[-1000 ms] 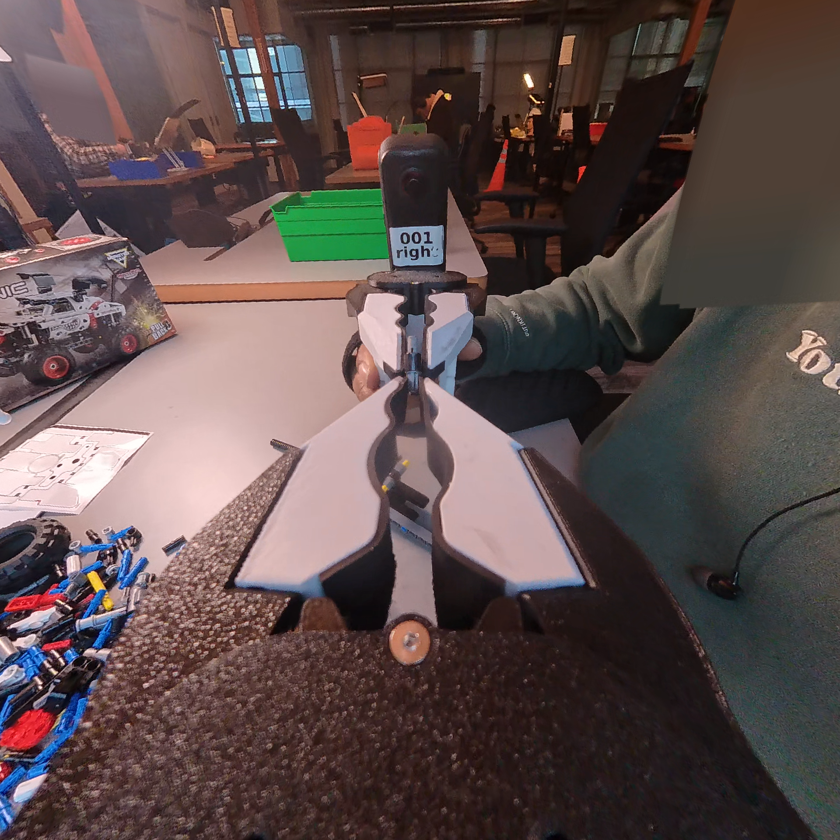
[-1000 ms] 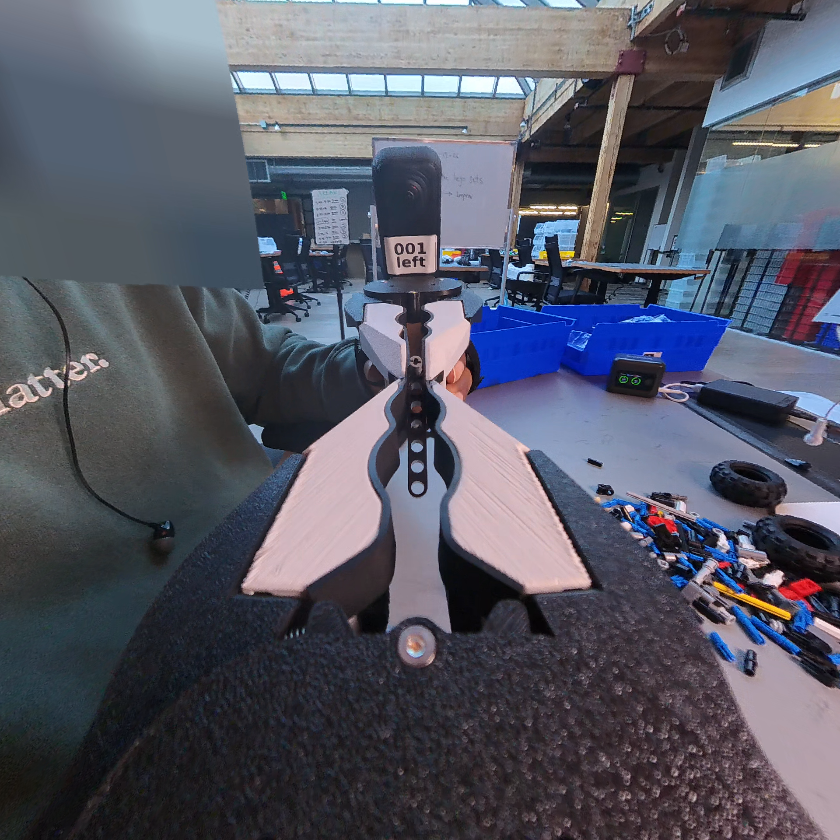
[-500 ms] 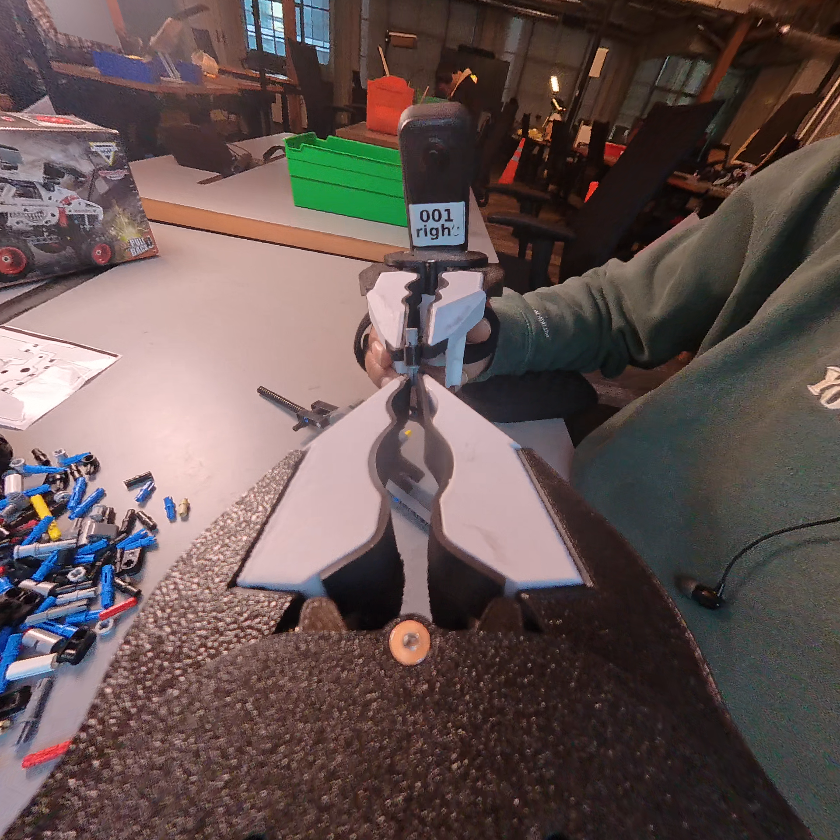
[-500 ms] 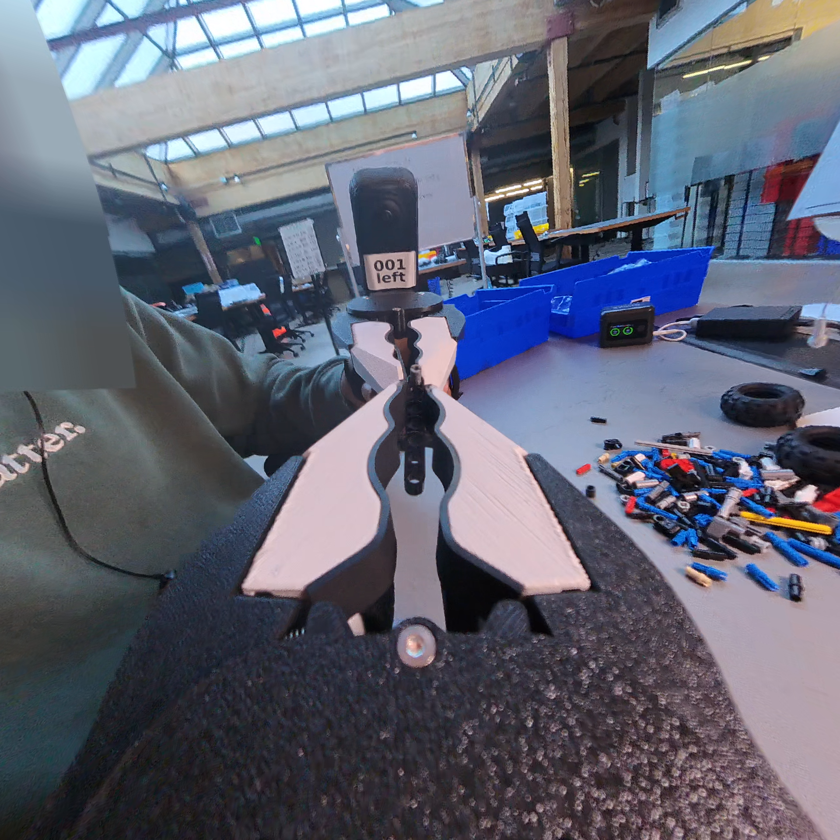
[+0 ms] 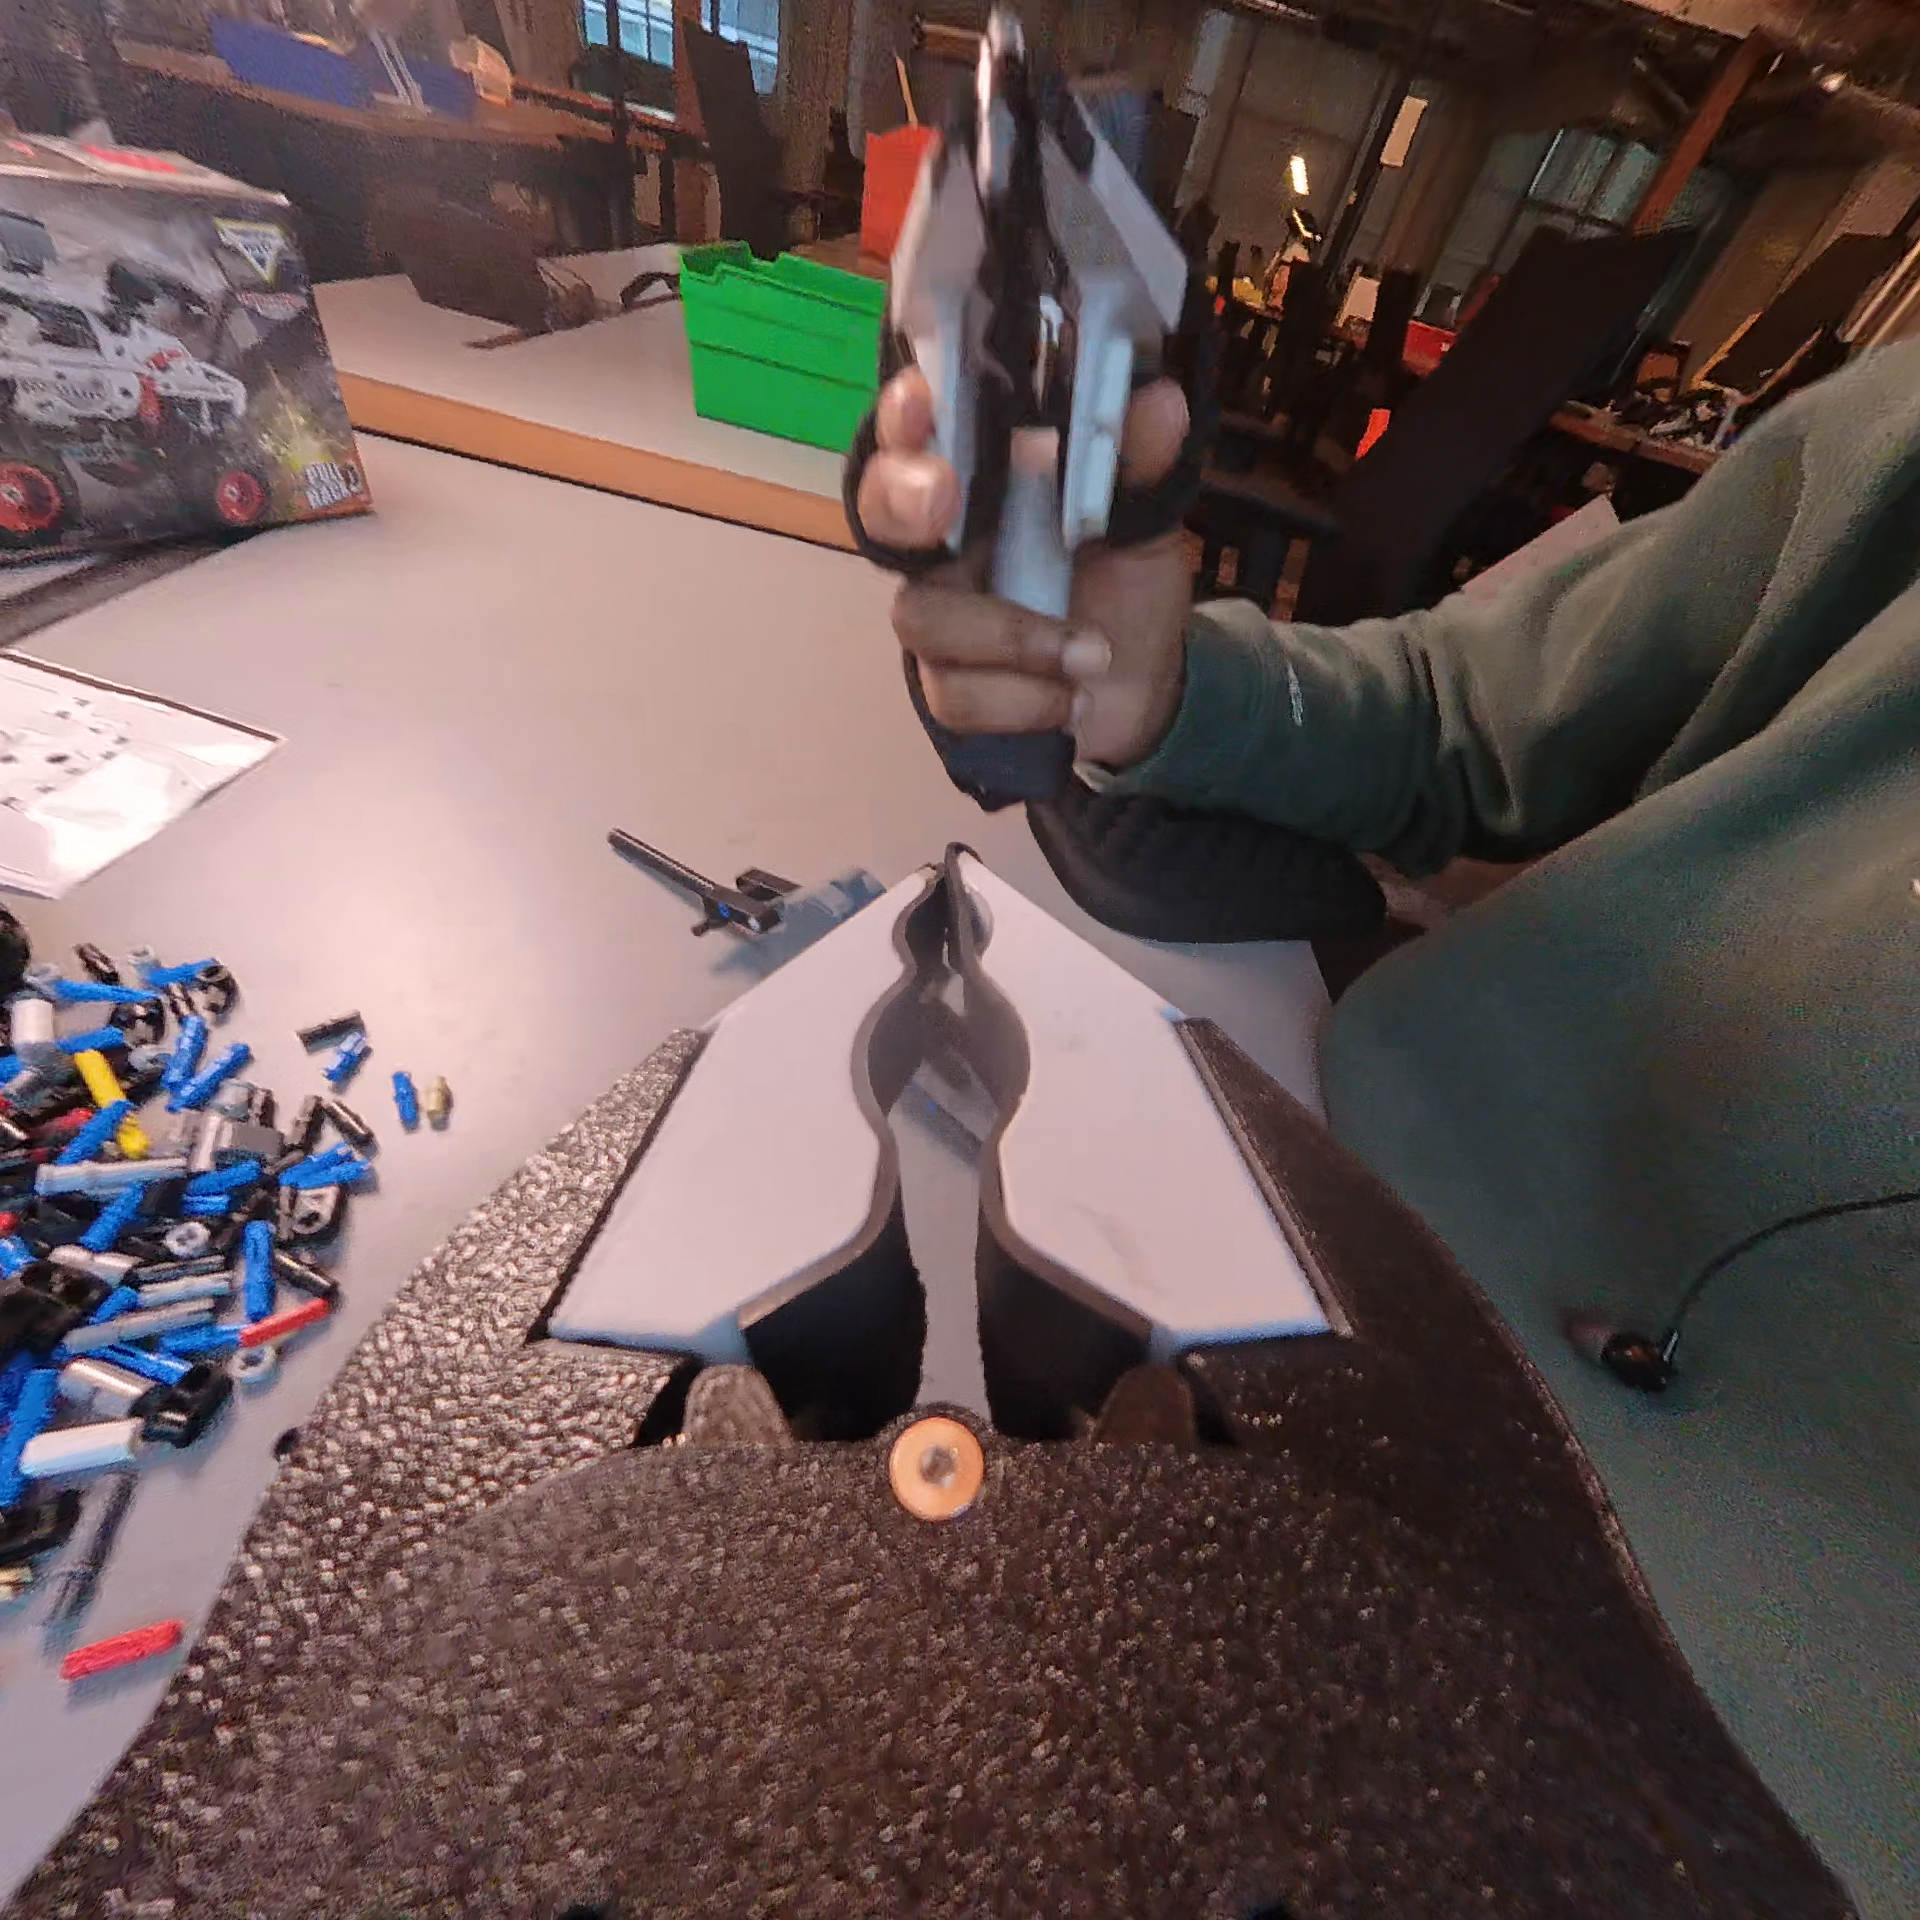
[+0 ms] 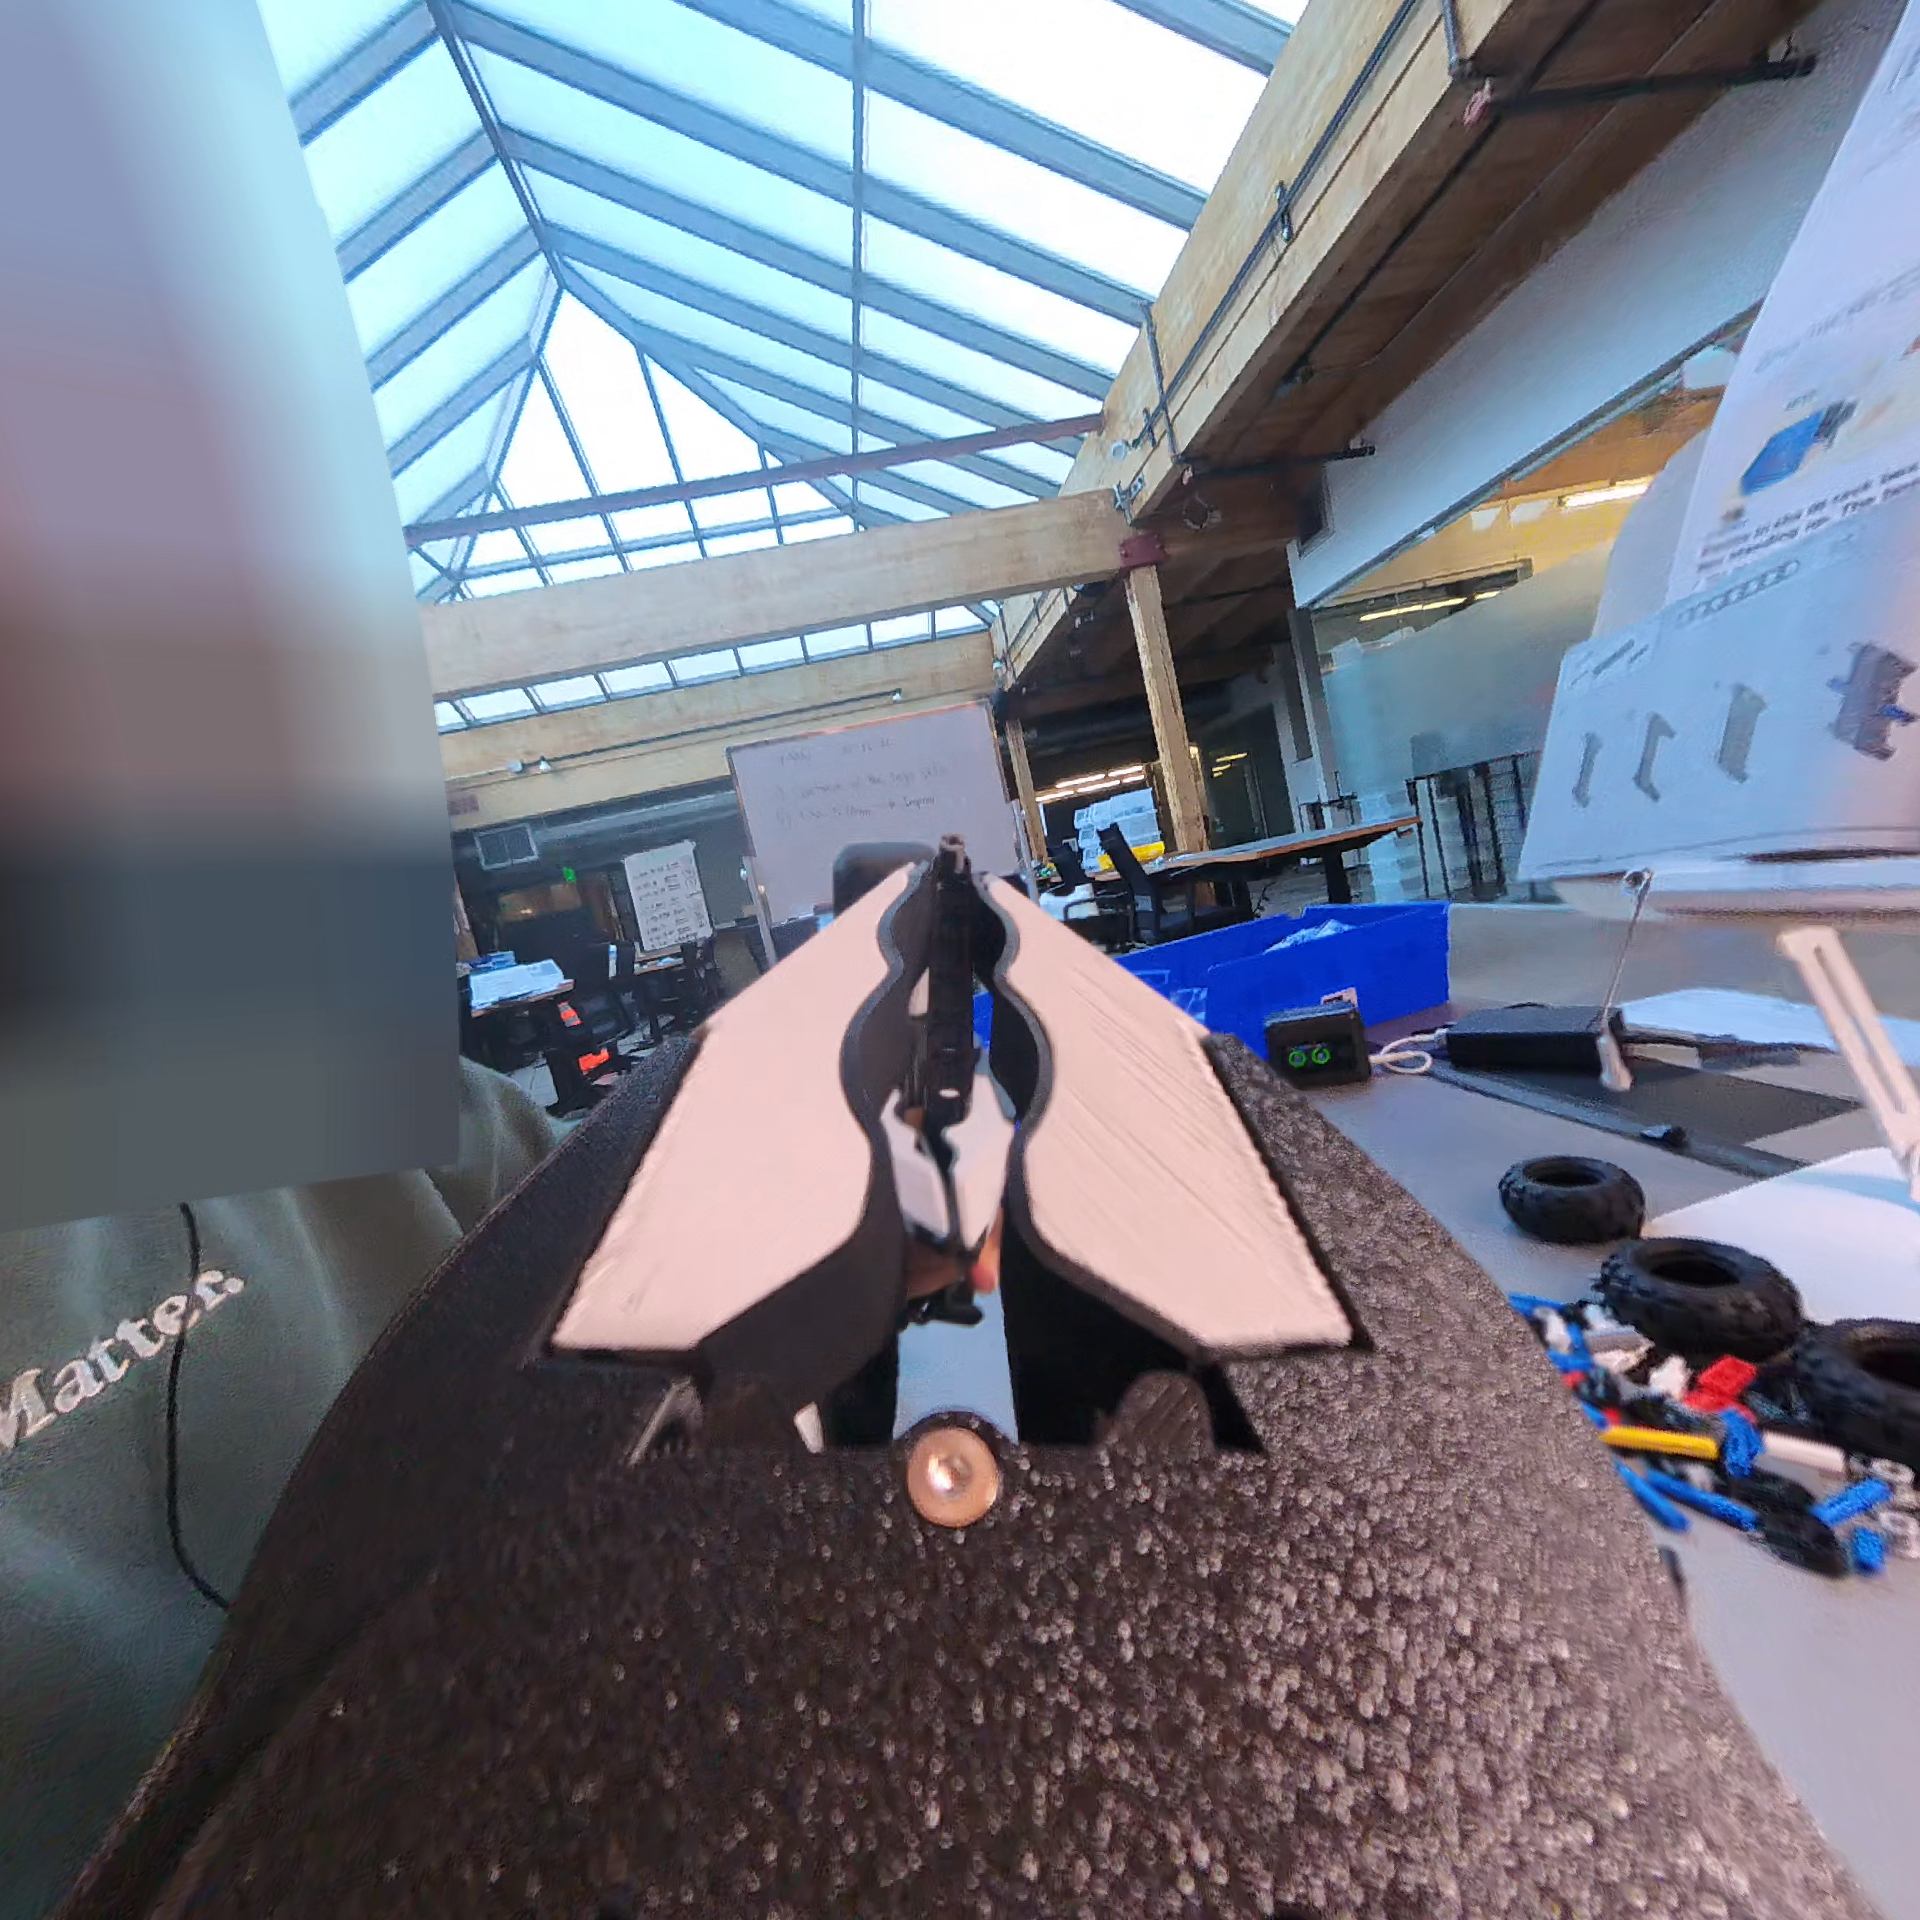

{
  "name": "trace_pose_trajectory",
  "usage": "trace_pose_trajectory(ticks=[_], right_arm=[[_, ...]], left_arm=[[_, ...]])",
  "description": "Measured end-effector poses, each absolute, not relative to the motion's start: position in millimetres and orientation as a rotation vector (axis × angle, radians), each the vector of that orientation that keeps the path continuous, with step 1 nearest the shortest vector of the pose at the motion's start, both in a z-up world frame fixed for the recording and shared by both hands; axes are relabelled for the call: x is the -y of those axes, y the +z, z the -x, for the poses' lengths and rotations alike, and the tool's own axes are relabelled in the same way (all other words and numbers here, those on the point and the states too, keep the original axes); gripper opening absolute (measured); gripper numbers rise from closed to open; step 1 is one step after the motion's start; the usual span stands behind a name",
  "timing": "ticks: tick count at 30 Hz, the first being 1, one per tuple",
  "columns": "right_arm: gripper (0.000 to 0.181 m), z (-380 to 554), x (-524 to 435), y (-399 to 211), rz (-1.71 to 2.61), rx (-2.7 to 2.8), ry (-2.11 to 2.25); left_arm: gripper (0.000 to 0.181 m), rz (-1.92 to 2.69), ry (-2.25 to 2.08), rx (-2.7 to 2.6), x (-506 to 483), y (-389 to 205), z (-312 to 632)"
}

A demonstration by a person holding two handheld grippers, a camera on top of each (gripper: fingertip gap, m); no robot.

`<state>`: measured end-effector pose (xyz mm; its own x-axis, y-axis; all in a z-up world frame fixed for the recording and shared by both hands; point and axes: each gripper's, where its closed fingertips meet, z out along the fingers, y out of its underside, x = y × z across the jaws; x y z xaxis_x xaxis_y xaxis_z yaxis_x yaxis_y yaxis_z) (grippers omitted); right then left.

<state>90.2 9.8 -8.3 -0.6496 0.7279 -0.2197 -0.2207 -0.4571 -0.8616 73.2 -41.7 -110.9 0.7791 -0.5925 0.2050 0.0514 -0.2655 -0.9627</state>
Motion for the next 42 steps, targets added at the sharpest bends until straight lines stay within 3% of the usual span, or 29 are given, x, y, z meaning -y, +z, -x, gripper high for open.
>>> trace_pose_trajectory(ticks=[5, 8, 10, 17, 28, 36, 42], right_arm=[[0.004, -87, -3, -18, 0.816, 1.216, 2.185], [0.007, -79, 18, -41, 0.894, 1.406, 2.156], [0.006, -75, 34, -60, 0.943, 1.579, 2.113], [0.006, -77, 59, -92, 0.918, 1.874, 1.846], [0.006, -83, 61, -80, 0.886, 1.803, 1.968], [0.007, -85, 63, -98, 0.78, 1.936, 1.647], [0.005, -86, 64, -78, 0.796, 1.782, 1.812]], left_arm=[[0.0, 1.688, -0.582, -0.385, 34, -95, -67], [0.022, 1.627, -0.587, -0.367, 37, -84, -67], [0.026, 1.589, -0.647, -0.368, 44, -75, -70], [0.011, 1.699, -0.739, -0.471, 57, -96, -87], [0.005, 1.671, -0.723, -0.489, 58, -91, -94], [0.003, 1.764, -0.592, -0.573, 59, -106, -95], [0.003, 1.709, -0.557, -0.547, 60, -91, -95]])
